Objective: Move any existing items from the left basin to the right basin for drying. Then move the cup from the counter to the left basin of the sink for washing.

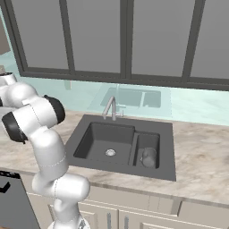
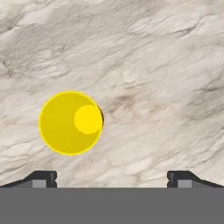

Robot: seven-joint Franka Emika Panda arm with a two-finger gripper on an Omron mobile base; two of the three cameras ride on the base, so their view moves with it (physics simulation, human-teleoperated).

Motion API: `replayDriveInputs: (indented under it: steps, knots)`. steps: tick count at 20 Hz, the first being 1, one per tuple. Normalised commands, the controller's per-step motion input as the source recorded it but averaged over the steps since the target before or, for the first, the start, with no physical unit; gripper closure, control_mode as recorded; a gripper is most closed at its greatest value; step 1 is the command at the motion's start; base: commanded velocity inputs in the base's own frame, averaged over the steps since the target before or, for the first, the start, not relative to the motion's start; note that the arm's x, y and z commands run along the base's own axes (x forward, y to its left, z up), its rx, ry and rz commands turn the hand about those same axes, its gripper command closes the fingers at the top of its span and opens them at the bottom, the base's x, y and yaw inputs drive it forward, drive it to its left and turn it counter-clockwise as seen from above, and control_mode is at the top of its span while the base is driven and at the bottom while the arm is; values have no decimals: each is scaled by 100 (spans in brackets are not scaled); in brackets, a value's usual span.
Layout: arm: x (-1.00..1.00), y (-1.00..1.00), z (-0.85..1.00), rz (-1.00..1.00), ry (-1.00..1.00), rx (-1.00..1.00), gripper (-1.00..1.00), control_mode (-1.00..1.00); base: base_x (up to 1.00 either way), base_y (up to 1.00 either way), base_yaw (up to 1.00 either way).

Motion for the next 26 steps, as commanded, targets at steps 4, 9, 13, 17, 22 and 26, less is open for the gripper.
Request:
replayDriveInputs:
  steps: [4, 9, 13, 17, 22, 26]
  knots:
    - [14, 10, -12, 0, 0, 0, -100, -100, 0, 0, 0]
    - [17, 7, -11, 0, 0, 0, -100, -100, 0, 0, 0]
    - [17, 7, -12, 0, 0, -1, -100, -100, 0, 0, 0]
    - [15, 8, -10, 0, 0, -1, -100, -100, 0, 0, 0]
    - [13, 9, -9, 0, 0, -1, -100, -100, 0, 0, 0]
    - [9, 7, -7, 0, 0, -1, -100, -100, 0, 0, 0]
